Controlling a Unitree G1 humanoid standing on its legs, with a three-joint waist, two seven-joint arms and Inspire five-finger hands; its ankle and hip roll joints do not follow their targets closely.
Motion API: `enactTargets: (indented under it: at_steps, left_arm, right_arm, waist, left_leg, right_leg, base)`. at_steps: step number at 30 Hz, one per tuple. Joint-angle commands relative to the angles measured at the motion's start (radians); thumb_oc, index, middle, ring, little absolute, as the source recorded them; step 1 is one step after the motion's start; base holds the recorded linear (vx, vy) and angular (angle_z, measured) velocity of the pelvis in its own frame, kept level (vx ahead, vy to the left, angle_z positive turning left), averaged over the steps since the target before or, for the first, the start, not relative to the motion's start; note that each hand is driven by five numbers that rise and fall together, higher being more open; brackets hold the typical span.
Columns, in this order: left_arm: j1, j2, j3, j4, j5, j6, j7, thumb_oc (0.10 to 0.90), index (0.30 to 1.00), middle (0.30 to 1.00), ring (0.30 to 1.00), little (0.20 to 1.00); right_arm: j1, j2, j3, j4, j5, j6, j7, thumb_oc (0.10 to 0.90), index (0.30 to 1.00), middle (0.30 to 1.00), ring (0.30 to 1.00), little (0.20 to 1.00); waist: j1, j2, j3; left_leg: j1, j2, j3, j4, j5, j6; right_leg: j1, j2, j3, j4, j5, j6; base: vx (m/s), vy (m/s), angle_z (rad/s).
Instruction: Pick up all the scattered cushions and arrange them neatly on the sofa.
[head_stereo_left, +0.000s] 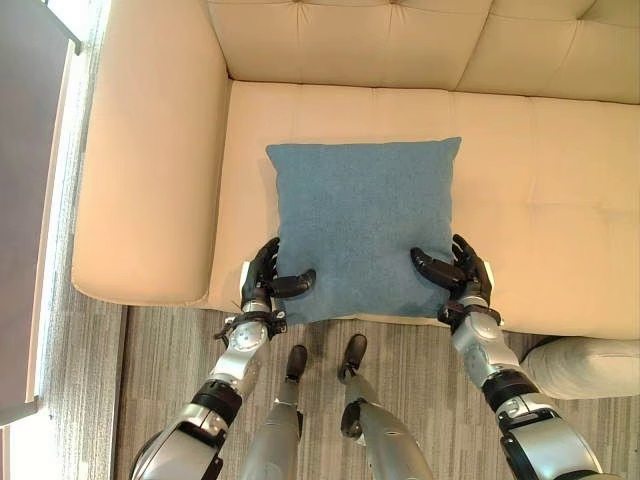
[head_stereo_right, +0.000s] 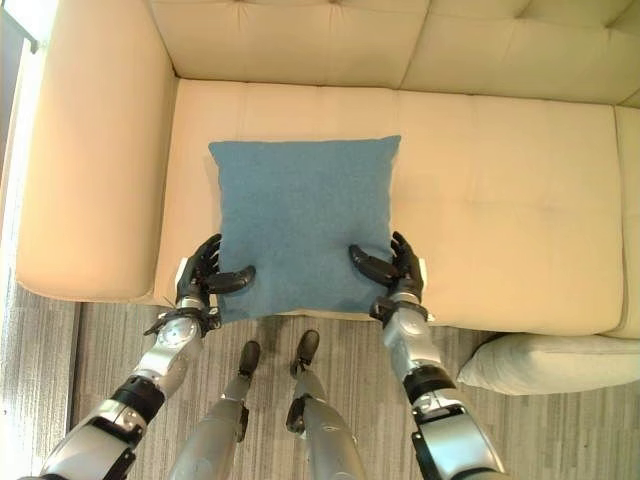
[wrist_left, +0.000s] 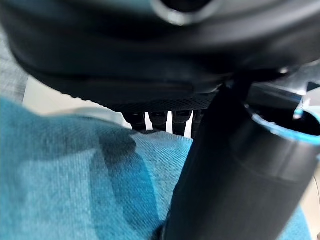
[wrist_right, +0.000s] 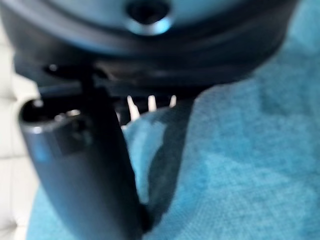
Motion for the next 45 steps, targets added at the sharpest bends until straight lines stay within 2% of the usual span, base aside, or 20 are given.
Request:
enactTargets:
  at_steps: [1, 2, 3, 9, 12, 15, 16, 17, 18, 19, 20, 21, 25, 32, 33, 35, 38, 39, 42, 45]
  left_arm:
    - [-0.105, -0.065, -0.048, 0.007, -0.083, -0.095, -0.037, 0.8, 0.9, 0.9, 0.9, 0.9]
    - [-0.106, -0.075, -0.053, -0.001, -0.1, -0.097, -0.042, 0.5, 0.451, 0.451, 0.451, 0.451]
    - [-0.104, -0.086, -0.062, -0.016, -0.116, -0.102, -0.049, 0.4, 0.3, 0.3, 0.3, 0.3]
    - [-0.085, -0.098, -0.072, -0.079, -0.155, -0.12, -0.071, 0.4, 0.3, 0.3, 0.3, 0.3]
    - [-0.059, -0.086, -0.056, -0.122, -0.144, -0.127, -0.077, 0.4, 0.3, 0.3, 0.3, 0.3]
    - [0.02, -0.079, -0.02, -0.214, -0.167, -0.134, -0.096, 0.4, 0.3, 0.3, 0.3, 0.3]
    - [0.02, -0.079, -0.02, -0.215, -0.167, -0.133, -0.095, 0.4, 0.3, 0.3, 0.3, 0.3]
    - [0.047, -0.073, -0.015, -0.246, -0.16, -0.13, -0.103, 0.4, 0.3, 0.3, 0.3, 0.3]
    - [0.098, -0.054, -0.009, -0.306, -0.134, -0.119, -0.127, 0.4, 0.3, 0.3, 0.3, 0.3]
    - [0.098, -0.054, -0.009, -0.306, -0.134, -0.118, -0.127, 0.4, 0.3, 0.3, 0.3, 0.3]
    - [0.162, -0.02, 0.002, -0.382, -0.091, -0.111, -0.152, 0.4, 0.3, 0.3, 0.3, 0.3]
    - [0.162, -0.02, 0.002, -0.383, -0.091, -0.11, -0.152, 0.4, 0.3, 0.3, 0.3, 0.3]
    - [0.297, 0.024, 0.023, -0.503, -0.044, -0.091, -0.21, 0.4, 0.3, 0.3, 0.3, 0.3]
    - [0.406, 0.092, 0.058, -0.614, 0.038, -0.09, -0.252, 0.4, 0.3, 0.3, 0.3, 0.3]
    - [0.414, 0.095, 0.059, -0.621, 0.033, -0.087, -0.262, 0.4, 0.3, 0.3, 0.3, 0.3]
    - [0.421, 0.095, 0.062, -0.626, 0.013, -0.086, -0.284, 0.4, 0.3, 0.3, 0.3, 0.3]
    - [0.41, 0.087, 0.057, -0.609, 0.006, -0.093, -0.288, 0.4, 0.3, 0.3, 0.3, 0.3]
    - [0.409, 0.084, 0.054, -0.593, 0.002, -0.089, -0.292, 0.4, 0.3, 0.3, 0.3, 0.3]
    - [0.42, 0.076, 0.053, -0.581, -0.01, -0.078, -0.294, 0.4, 0.3, 0.3, 0.3, 0.3]
    - [0.431, 0.083, 0.06, -0.59, -0.008, -0.065, -0.292, 0.4, 0.3, 0.3, 0.3, 0.3]
  right_arm:
    - [-0.059, 0.091, 0.086, -0.08, 0.024, -0.044, 0.049, 0.458, 0.387, 0.387, 0.387, 0.387]
    - [-0.059, 0.102, 0.101, -0.096, 0.026, -0.045, 0.058, 0.4, 0.3, 0.3, 0.3, 0.3]
    - [-0.056, 0.115, 0.115, -0.116, 0.027, -0.045, 0.069, 0.4, 0.3, 0.3, 0.3, 0.3]
    - [-0.006, 0.16, 0.133, -0.213, 0.024, -0.073, 0.098, 0.4, 0.3, 0.3, 0.3, 0.3]
    - [0.04, 0.144, 0.131, -0.274, -0.042, -0.07, 0.095, 0.4, 0.3, 0.3, 0.3, 0.3]
    - [0.143, 0.103, 0.108, -0.398, -0.167, -0.052, 0.094, 0.4, 0.3, 0.3, 0.3, 0.3]
    - [0.143, 0.103, 0.108, -0.398, -0.168, -0.051, 0.094, 0.4, 0.3, 0.3, 0.3, 0.3]
    - [0.179, 0.091, 0.095, -0.436, -0.194, -0.049, 0.096, 0.4, 0.3, 0.3, 0.3, 0.3]
    - [0.246, 0.063, 0.07, -0.5, -0.275, -0.041, 0.09, 0.4, 0.3, 0.3, 0.3, 0.3]
    - [0.247, 0.063, 0.07, -0.501, -0.275, -0.04, 0.09, 0.4, 0.3, 0.3, 0.3, 0.3]
    - [0.331, 0.029, 0.033, -0.581, -0.351, -0.031, 0.101, 0.4, 0.3, 0.3, 0.3, 0.3]
    - [0.332, 0.029, 0.033, -0.582, -0.352, -0.031, 0.101, 0.4, 0.3, 0.3, 0.3, 0.3]
    - [0.496, 0.008, -0.055, -0.688, -0.442, -0.029, 0.124, 0.4, 0.3, 0.3, 0.3, 0.3]
    - [0.625, 0.015, -0.135, -0.792, -0.481, -0.047, 0.139, 0.4, 0.3, 0.3, 0.3, 0.3]
    - [0.637, 0.017, -0.14, -0.804, -0.476, -0.046, 0.149, 0.4, 0.3, 0.3, 0.3, 0.3]
    - [0.647, -0.005, -0.143, -0.83, -0.489, -0.045, 0.163, 0.4, 0.3, 0.3, 0.3, 0.3]
    - [0.644, -0.016, -0.16, -0.84, -0.491, -0.044, 0.158, 0.4, 0.3, 0.3, 0.3, 0.3]
    - [0.635, -0.022, -0.166, -0.84, -0.498, -0.042, 0.152, 0.4, 0.3, 0.3, 0.3, 0.3]
    - [0.629, -0.023, -0.172, -0.847, -0.503, -0.037, 0.145, 0.4, 0.3, 0.3, 0.3, 0.3]
    - [0.623, -0.022, -0.184, -0.86, -0.497, -0.032, 0.127, 0.4, 0.3, 0.3, 0.3, 0.3]
  waist:
    - [0.014, -0.038, -0.074]
    - [0.014, -0.039, -0.074]
    - [0.013, -0.04, -0.074]
    - [0.013, -0.039, -0.077]
    - [0.015, -0.038, -0.08]
    - [0.013, -0.039, -0.093]
    - [0.012, -0.039, -0.094]
    - [0.01, -0.039, -0.1]
    - [0.009, -0.035, -0.112]
    - [0.007, -0.036, -0.113]
    - [0.005, -0.028, -0.129]
    - [0.004, -0.029, -0.131]
    - [-0.013, -0.009, -0.159]
    - [-0.021, 0.004, -0.191]
    - [-0.024, 0.004, -0.192]
    - [-0.024, -0.01, -0.178]
    - [-0.032, -0.026, -0.165]
    - [-0.03, -0.025, -0.169]
    - [-0.027, -0.023, -0.185]
    - [-0.003, -0.023, -0.192]
  left_leg:
    - [-0.062, -0.01, 0.08, 0.018, -0.035, -0.001]
    - [-0.06, -0.012, 0.08, 0.016, -0.035, 0.0]
    - [-0.057, -0.012, 0.081, 0.015, -0.035, 0.0]
    - [-0.007, -0.012, 0.082, -0.01, -0.035, 0.0]
    - [0.041, -0.007, 0.087, -0.03, -0.036, -0.002]
    - [0.116, -0.002, 0.098, -0.057, -0.04, 0.0]
    - [0.113, -0.003, 0.097, -0.057, -0.037, 0.0]
    - [0.135, -0.001, 0.101, -0.064, -0.04, 0.001]
    - [0.179, 0.004, 0.105, -0.072, -0.052, 0.002]
    - [0.176, 0.003, 0.104, -0.072, -0.049, 0.003]
    - [0.226, 0.009, 0.109, -0.081, -0.061, 0.004]
    - [0.223, 0.008, 0.108, -0.081, -0.058, 0.004]
    - [0.313, 0.015, 0.114, -0.081, -0.083, 0.006]
    - [0.393, 0.031, 0.126, -0.074, -0.104, 0.005]
    - [0.395, 0.032, 0.127, -0.059, -0.11, 0.006]
    - [0.354, 0.029, 0.141, 0.082, -0.139, 0.0]
    - [0.245, 0.03, 0.18, 0.239, -0.15, -0.008]
    - [0.204, 0.034, 0.213, 0.244, -0.151, 0.003]
    - [0.173, 0.023, 0.236, 0.196, -0.133, 0.015]
    - [0.088, 0.003, 0.268, 0.12, -0.069, 0.014]
  right_leg:
    - [-0.011, -0.044, 0.134, 0.099, -0.16, 0.154]
    - [-0.008, -0.044, 0.136, 0.094, -0.157, 0.155]
    - [-0.003, -0.044, 0.138, 0.09, -0.156, 0.156]
    - [0.045, -0.045, 0.14, 0.074, -0.157, 0.159]
    - [0.084, -0.044, 0.142, 0.069, -0.162, 0.161]
    - [0.152, -0.038, 0.142, 0.059, -0.175, 0.16]
    - [0.149, -0.04, 0.141, 0.058, -0.172, 0.161]
    - [0.169, -0.039, 0.139, 0.055, -0.176, 0.162]
    - [0.206, -0.038, 0.138, 0.051, -0.187, 0.161]
    - [0.204, -0.039, 0.137, 0.05, -0.185, 0.161]
    - [0.242, -0.038, 0.132, 0.054, -0.2, 0.16]
    - [0.24, -0.039, 0.131, 0.053, -0.197, 0.16]
    - [0.314, -0.037, 0.128, 0.084, -0.235, 0.151]
    - [0.38, -0.02, 0.148, 0.135, -0.282, 0.138]
    - [0.386, -0.019, 0.154, 0.144, -0.288, 0.135]
    - [0.405, -0.025, 0.164, 0.16, -0.3, 0.124]
    - [0.41, -0.046, 0.151, 0.162, -0.304, 0.116]
    - [0.423, -0.054, 0.137, 0.156, -0.309, 0.116]
    - [0.439, -0.05, 0.131, 0.144, -0.316, 0.119]
    - [0.478, -0.028, 0.151, 0.116, -0.339, 0.121]
  base:
    - [0.01, 0.01, -0.07]
    - [0.02, -0.002, -0.06]
    - [0.02, -0.006, -0.05]
    - [0.03, -0.001, -0.06]
    - [0.06, 0.006, -0.03]
    - [0.1, -0.008, -0.05]
    - [0.1, -0.009, -0.07]
    - [0.13, -0.015, -0.07]
    - [0.13, -0.015, -0.05]
    - [0.2, -0.018, -0.02]
    - [0.1, -0.002, 0.03]
    - [0.15, -0.001, 0.04]
    - [0.11, -0.004, 0.07]
    - [0.07, -0.022, 0.03]
    - [0.0, -0.074, -0.14]
    - [-0.04, -0.078, -0.11]
    - [-0.04, -0.032, 0.1]
    - [0.02, 0.006, 0.27]
    - [0.12, 0.031, 0.37]
    - [0.16, 0.054, 0.28]
